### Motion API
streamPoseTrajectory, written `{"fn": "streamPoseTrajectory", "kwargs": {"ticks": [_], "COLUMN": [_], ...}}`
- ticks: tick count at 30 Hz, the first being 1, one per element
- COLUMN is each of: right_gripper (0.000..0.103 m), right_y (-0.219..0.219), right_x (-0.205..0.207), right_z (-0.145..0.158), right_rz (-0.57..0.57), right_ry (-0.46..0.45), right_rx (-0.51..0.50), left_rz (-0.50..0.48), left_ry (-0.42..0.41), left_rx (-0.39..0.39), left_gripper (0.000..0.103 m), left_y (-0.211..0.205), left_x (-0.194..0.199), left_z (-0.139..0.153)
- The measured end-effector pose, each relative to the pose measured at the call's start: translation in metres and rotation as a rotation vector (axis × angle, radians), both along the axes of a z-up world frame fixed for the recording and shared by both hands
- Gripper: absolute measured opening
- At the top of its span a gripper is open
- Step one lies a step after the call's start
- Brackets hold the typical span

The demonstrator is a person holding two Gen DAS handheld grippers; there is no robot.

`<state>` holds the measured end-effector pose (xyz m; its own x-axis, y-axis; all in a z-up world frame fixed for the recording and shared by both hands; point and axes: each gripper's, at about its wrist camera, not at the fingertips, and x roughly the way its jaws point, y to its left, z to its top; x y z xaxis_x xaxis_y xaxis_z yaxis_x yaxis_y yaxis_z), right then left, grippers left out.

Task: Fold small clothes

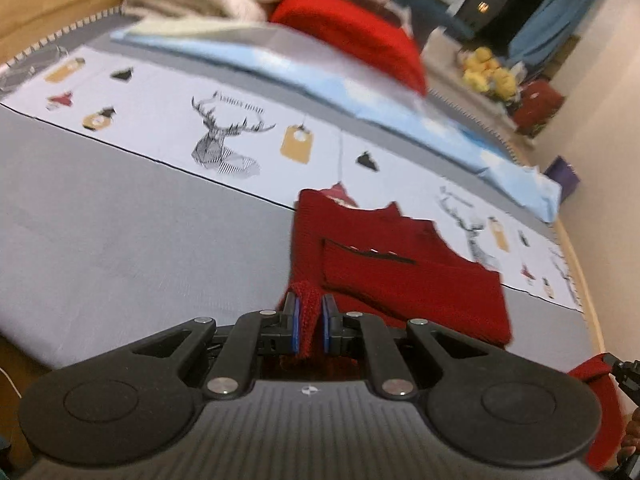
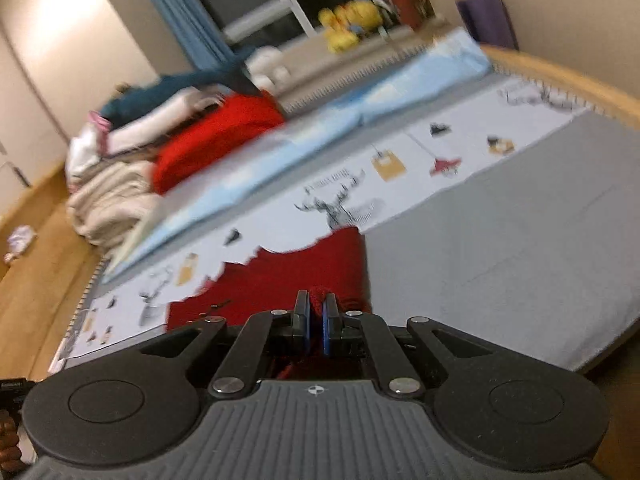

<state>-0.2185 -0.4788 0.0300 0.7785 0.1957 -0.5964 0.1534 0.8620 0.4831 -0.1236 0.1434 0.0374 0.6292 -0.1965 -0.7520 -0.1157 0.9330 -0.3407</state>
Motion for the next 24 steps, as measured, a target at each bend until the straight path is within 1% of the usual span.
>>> {"fn": "streamPoseTrajectory", "kwargs": {"ticks": [2,3,5,6,8,9,10,11,12,14,17,18,19,20,21,22,24], "right_gripper": [0.005,0.005,0.005,0.005,0.005,0.005,0.005,0.005,0.005,0.005,0.006,0.007,0.009,0.014,0.016,0.019,0.037], "right_y": [-0.004,-0.002,-0.003,-0.003,-0.002,-0.002,0.000,0.001,0.003,0.002,-0.001,-0.003,-0.005,-0.007,-0.009,-0.012,-0.016], "right_x": [0.046,0.067,0.110,0.127,0.154,0.162,0.167,0.171,0.176,0.182,0.185,0.184,0.184,0.183,0.182,0.180,0.177], "right_z": [-0.013,-0.020,-0.036,-0.046,-0.069,-0.082,-0.093,-0.104,-0.112,-0.117,-0.119,-0.121,-0.123,-0.124,-0.125,-0.126,-0.129], "right_rz": [-0.010,-0.016,-0.025,-0.029,-0.056,-0.065,-0.069,-0.069,-0.073,-0.084,-0.096,-0.113,-0.138,-0.163,-0.181,-0.193,-0.207], "right_ry": [0.057,0.069,0.101,0.115,0.149,0.167,0.182,0.196,0.216,0.211,0.173,0.174,0.180,0.184,0.184,0.190,0.209], "right_rx": [0.012,0.008,-0.012,-0.022,-0.021,-0.013,-0.016,-0.030,-0.040,-0.036,-0.027,-0.015,-0.012,-0.017,-0.027,-0.035,-0.044], "left_rz": [-0.002,-0.019,-0.037,-0.032,-0.030,-0.034,-0.035,-0.026,-0.023,-0.011,0.028,0.025,0.015,0.008,-0.003,-0.017,-0.032], "left_ry": [0.047,0.073,0.098,0.113,0.126,0.133,0.151,0.163,0.157,0.156,0.184,0.184,0.174,0.159,0.145,0.133,0.117], "left_rx": [0.004,0.010,0.047,0.043,0.028,0.044,0.062,0.063,0.056,0.039,-0.009,-0.008,0.011,0.043,0.083,0.115,0.138], "left_gripper": [0.011,0.011,0.011,0.011,0.011,0.011,0.011,0.011,0.011,0.011,0.016,0.019,0.022,0.027,0.032,0.033,0.033], "left_y": [0.005,0.006,0.006,0.007,0.005,0.001,-0.004,-0.006,-0.007,-0.005,0.004,0.005,0.004,0.001,-0.002,-0.005,-0.008], "left_x": [0.041,0.064,0.096,0.110,0.125,0.128,0.131,0.134,0.137,0.143,0.146,0.146,0.145,0.144,0.142,0.140,0.136], "left_z": [-0.016,-0.025,-0.041,-0.051,-0.071,-0.080,-0.088,-0.092,-0.093,-0.096,-0.106,-0.107,-0.106,-0.104,-0.101,-0.099,-0.097]}}
